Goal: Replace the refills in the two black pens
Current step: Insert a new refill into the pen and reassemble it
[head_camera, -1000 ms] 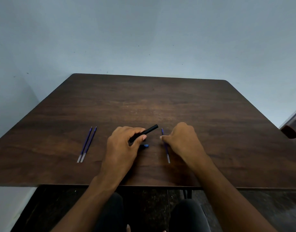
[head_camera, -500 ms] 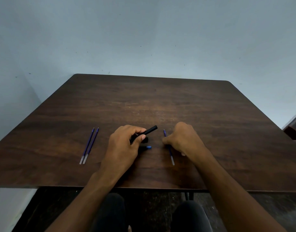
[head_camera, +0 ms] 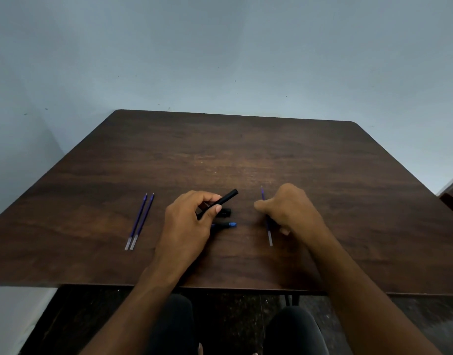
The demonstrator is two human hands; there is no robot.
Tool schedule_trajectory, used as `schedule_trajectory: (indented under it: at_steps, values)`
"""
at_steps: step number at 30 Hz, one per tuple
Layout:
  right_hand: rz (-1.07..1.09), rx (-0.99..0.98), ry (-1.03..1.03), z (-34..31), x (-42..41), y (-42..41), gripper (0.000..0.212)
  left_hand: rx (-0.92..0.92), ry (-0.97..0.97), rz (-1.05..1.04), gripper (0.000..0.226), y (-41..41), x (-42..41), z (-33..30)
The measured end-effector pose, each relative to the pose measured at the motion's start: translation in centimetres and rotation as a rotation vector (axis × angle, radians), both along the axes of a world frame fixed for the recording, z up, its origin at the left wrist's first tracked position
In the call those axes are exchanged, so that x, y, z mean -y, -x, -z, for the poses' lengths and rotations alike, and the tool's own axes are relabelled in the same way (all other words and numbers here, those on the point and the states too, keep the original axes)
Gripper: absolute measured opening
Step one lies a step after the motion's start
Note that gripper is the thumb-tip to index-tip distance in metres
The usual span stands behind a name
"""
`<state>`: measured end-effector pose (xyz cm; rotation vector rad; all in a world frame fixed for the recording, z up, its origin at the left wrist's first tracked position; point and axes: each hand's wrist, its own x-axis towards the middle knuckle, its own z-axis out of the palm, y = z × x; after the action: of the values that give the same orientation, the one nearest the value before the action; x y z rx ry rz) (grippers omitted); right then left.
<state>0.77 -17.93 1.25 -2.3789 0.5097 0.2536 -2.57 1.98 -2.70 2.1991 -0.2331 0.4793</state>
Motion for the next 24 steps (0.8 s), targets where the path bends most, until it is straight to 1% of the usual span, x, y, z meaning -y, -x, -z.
schedule_trajectory:
  at_steps: [3,4,6,8,11,13,18,24]
  values:
    - [0.078,0.134,-0.507,0.7,0.8,0.5,0.03,-0.033,0.013,0.003,0.02,-0.1,0.0,0.0]
    - [0.088,0.178,-0.646,0.9,0.9,0.7,0.027,-0.043,0.011,0.005,0.02,-0.1,0.1,-0.1]
    - [0.138,0.287,-0.818,1.1,0.9,0.8,0.024,-0.054,0.001,0.01,0.02,-0.2,0.1,-0.1]
    - [0.207,0.419,-0.915,1.1,0.8,0.6,0.02,-0.05,-0.007,0.018,0.02,-0.1,0.1,-0.2]
    - [0.253,0.59,-0.998,1.0,0.2,0.6,0.016,-0.043,-0.011,0.024,0.02,0.0,0.2,-0.2]
    - [0.255,0.643,-1.004,0.8,-0.3,0.7,0.015,-0.044,-0.011,0.023,0.02,-0.1,0.2,-0.2]
    - [0.275,0.702,-0.979,0.3,-0.3,1.0,0.015,-0.037,-0.007,0.022,0.02,-0.1,0.2,0.0]
    - [0.255,0.687,-0.99,0.6,-0.6,1.2,0.014,-0.03,-0.016,0.026,0.02,0.0,0.1,0.0]
